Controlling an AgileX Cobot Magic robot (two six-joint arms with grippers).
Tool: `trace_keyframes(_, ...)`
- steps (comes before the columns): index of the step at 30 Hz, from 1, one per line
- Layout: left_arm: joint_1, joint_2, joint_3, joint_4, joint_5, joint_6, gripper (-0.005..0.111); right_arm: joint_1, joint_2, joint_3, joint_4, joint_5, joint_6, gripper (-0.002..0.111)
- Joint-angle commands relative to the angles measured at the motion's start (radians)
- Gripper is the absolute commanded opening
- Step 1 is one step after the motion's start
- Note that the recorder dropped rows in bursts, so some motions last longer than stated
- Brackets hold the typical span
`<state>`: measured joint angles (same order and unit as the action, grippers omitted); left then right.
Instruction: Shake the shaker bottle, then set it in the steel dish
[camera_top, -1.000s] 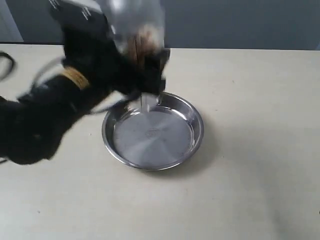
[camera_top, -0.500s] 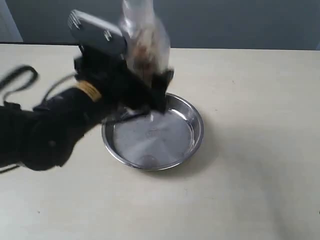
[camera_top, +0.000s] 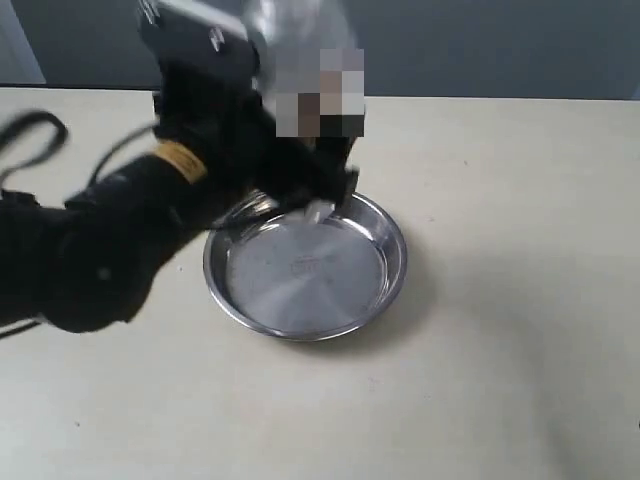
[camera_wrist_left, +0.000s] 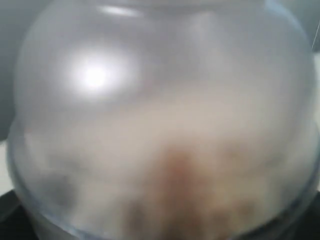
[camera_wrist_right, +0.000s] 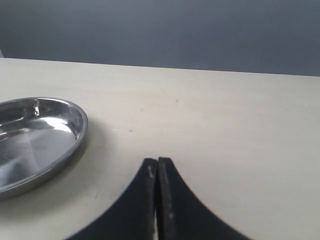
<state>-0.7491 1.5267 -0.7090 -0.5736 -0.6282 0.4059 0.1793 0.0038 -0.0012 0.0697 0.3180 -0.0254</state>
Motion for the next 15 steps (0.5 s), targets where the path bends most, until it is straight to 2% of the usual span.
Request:
trace_keyframes(1, -0.040, -0.032, -0.015, 0.103, -0.064, -0.005, 0.000, 0.000, -0.004, 0.001, -0.005, -0.013, -0.001, -0.001)
trace_keyframes(4, -0.081, -0.150, -0.068, 0.194, -0.126, -0.005, 0.000, 0.000, -0.004, 0.001, -0.005, -0.013, -0.001, -0.001)
trace_keyframes(7, -0.072, -0.194, -0.082, 0.162, -0.056, 0.010, 0.000, 0.000, -0.004, 0.001, -0.005, -0.013, -0.001, -0.001)
trace_keyframes(11, -0.004, -0.072, 0.010, -0.057, 0.043, 0.063, 0.000, 0.000, -0.004, 0.001, -0.005, -0.013, -0.001, -0.001)
trace_keyframes(15, -0.012, 0.015, 0.051, -0.062, 0.023, 0.037, 0.000, 0.000, -0.004, 0.001, -0.005, -0.013, -0.001, -0.001)
